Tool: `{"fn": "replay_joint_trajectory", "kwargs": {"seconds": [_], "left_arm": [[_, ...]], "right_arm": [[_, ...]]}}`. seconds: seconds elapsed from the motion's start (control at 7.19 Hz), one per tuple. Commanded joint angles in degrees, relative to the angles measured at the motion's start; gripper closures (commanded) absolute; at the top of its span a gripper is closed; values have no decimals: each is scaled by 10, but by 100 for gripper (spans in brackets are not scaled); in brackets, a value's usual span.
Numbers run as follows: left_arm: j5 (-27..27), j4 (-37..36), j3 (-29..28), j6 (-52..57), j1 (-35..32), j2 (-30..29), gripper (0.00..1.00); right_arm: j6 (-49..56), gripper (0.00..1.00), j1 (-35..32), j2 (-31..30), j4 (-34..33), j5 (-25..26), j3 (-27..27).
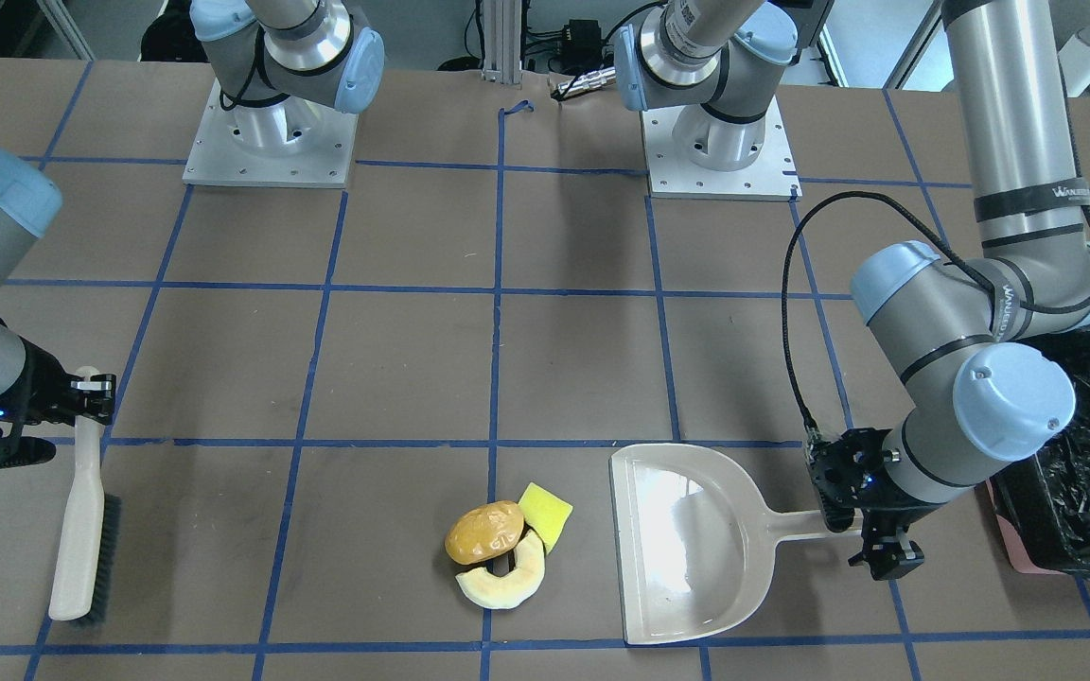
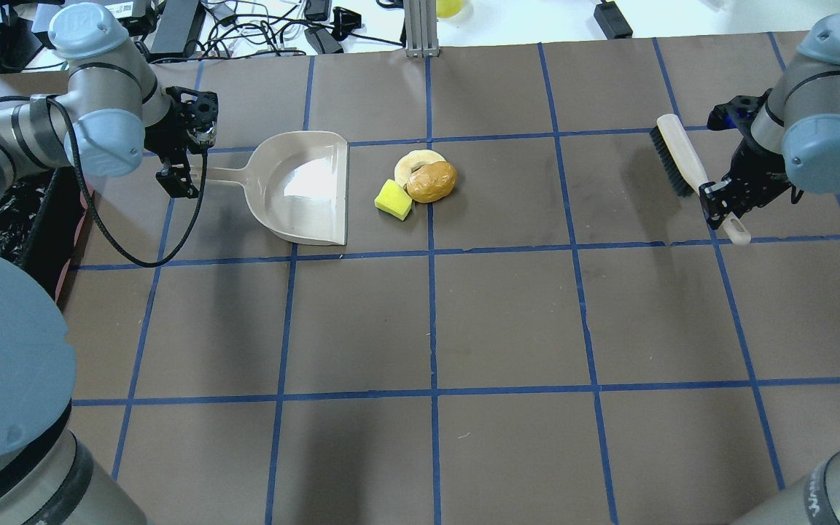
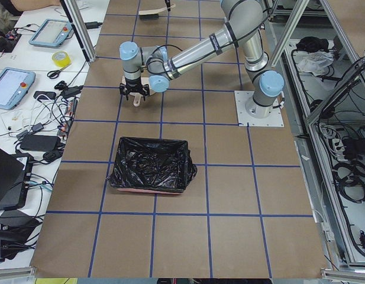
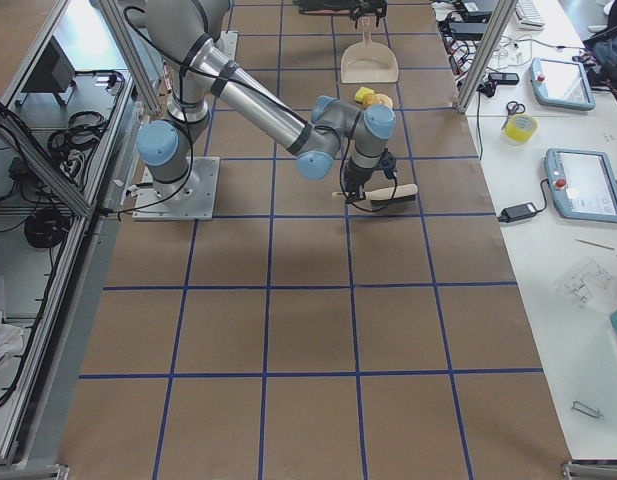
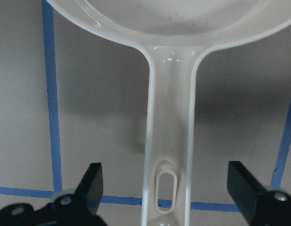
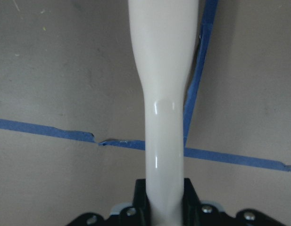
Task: Sweep and dump trash into bin
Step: 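Lift the brush with the right gripper and move it behind the roll and sponge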
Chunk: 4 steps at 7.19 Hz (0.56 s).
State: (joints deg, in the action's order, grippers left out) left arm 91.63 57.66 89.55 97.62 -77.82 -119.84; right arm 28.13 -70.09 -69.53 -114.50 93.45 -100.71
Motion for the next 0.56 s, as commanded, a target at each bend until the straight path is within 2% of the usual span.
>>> {"fn": "replay_joint_trajectory", "kwargs": {"seconds": [0.0, 0.14, 0.28, 0.42], "left_arm": [[0, 0, 1, -5, -2, 0, 22], [0, 0, 1, -2, -2, 0, 41], [0, 0, 1, 0, -3, -2, 48], [0, 0, 1, 1, -3, -2, 56]], "right_arm": [[-102, 100, -56, -3, 37, -3, 23], [-137, 100, -89, -3, 50, -5, 33], [-192, 100, -125, -3, 55, -5, 34], [-247, 100, -166, -3, 54, -35, 35]]}}
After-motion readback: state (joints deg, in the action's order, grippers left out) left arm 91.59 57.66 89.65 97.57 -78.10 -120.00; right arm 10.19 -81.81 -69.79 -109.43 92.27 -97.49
